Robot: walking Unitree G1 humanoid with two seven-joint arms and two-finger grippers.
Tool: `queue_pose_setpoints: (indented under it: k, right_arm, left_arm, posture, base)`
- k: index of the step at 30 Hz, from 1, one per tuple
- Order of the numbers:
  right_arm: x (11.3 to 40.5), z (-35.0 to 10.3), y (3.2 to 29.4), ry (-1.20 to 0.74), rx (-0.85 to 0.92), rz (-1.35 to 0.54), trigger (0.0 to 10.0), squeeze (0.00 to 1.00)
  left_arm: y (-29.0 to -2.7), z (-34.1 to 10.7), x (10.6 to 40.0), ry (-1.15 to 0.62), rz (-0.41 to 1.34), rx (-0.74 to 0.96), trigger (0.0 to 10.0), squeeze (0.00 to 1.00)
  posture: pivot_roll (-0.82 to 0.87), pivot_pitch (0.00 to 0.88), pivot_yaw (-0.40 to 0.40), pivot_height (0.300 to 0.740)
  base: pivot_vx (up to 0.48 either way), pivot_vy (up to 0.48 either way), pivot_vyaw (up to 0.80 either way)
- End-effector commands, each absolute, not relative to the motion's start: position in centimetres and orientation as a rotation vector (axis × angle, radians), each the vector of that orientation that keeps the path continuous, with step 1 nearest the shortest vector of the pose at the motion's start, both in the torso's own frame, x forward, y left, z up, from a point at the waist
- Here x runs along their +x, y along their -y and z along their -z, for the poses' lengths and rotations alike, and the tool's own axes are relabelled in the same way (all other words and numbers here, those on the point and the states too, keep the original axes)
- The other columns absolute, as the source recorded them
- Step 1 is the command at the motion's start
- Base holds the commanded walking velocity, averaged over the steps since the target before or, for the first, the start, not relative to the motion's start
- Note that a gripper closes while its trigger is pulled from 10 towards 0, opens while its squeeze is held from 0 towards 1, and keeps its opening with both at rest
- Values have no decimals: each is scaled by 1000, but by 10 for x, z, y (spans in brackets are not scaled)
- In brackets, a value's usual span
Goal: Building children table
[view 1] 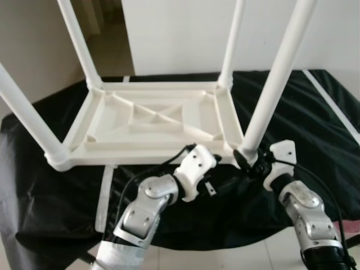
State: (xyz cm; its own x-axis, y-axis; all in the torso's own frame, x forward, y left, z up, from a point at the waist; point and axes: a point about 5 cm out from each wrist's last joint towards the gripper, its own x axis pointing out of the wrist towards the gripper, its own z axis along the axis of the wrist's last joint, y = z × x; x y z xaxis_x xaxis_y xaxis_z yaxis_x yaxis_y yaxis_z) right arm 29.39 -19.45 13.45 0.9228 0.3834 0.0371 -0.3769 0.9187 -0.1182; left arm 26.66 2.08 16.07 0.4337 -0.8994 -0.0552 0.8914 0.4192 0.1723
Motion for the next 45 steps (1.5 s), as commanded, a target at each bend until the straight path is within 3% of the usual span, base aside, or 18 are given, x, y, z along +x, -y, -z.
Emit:
queue_pose_setpoints:
  k: [1, 13, 14, 15, 16, 17, 18, 19, 20, 29, 30, 35, 45]
  right_arm:
    - [302, -139, 200, 47, -140, -479, 10000, 0]
    - [328, -146, 207, 7, -262, -561, 10000, 0]
    - [330, -145, 206, -3, -273, -584, 6745, 0]
    - [330, -143, 204, -15, -280, -608, 6745, 0]
    - [331, -141, 204, -22, -290, -619, 3529, 0]
    - [331, -141, 204, -22, -290, -619, 3529, 0]
    - [331, -139, 203, -31, -297, -626, 1294, 0]
    - [331, -138, 204, -36, -300, -632, 1294, 0]
    - [331, -136, 205, -41, -313, -634, 0, 0]
    - [328, -127, 214, -76, -332, -620, 0, 0]
    - [328, -126, 215, -80, -330, -608, 10000, 0]
    - [328, -125, 217, -83, -294, -538, 10000, 0]
    - [325, -126, 210, -69, -108, -225, 10000, 0]
  left_arm:
    - [-21, -162, 271, 63, 1080, 194, 10000, 0]
    - [-21, -163, 273, 72, 1067, 217, 10000, 0]
    - [-22, -163, 274, 73, 1064, 219, 10000, 0]
    - [-22, -163, 274, 74, 1062, 220, 10000, 0]
    - [-22, -163, 274, 75, 1061, 221, 10000, 0]
    - [-22, -163, 274, 75, 1061, 221, 10000, 0]
    - [-22, -163, 275, 76, 1060, 222, 10000, 0]
    - [-22, -163, 275, 76, 1059, 223, 10000, 0]
    - [-22, -163, 275, 77, 1058, 223, 10000, 0]
    - [-22, -162, 273, 74, 1062, 221, 10000, 0]
    - [-22, -162, 273, 74, 1064, 221, 10000, 0]
    - [-21, -161, 273, 70, 1074, 219, 10000, 0]
    - [-18, -158, 271, 65, 1091, 217, 10000, 0]
  posture:
    - [-66, 10, 13, 740]
    - [-45, 0, -3, 740]
    - [-43, 0, -5, 740]
    - [-42, 0, -5, 740]
    - [-40, 0, -6, 740]
    - [-40, 0, -6, 740]
    - [-40, 0, -6, 740]
    - [-39, 0, -7, 740]
    - [-39, 0, -8, 740]
    - [-48, 0, 0, 740]
    - [-48, 0, 0, 740]
    - [-56, 0, 4, 740]
    - [-71, 2, 5, 740]
  base:
    - [0, 0, 0]
    - [0, 0, 0]
    - [0, 0, 0]
    - [0, 0, 0]
    - [0, 0, 0]
    - [0, 0, 0]
    - [0, 0, 0]
    - [0, 0, 0]
    - [0, 0, 0]
    - [0, 0, 0]
    - [0, 0, 0]
    - [0, 0, 0]
    - [0, 0, 0]
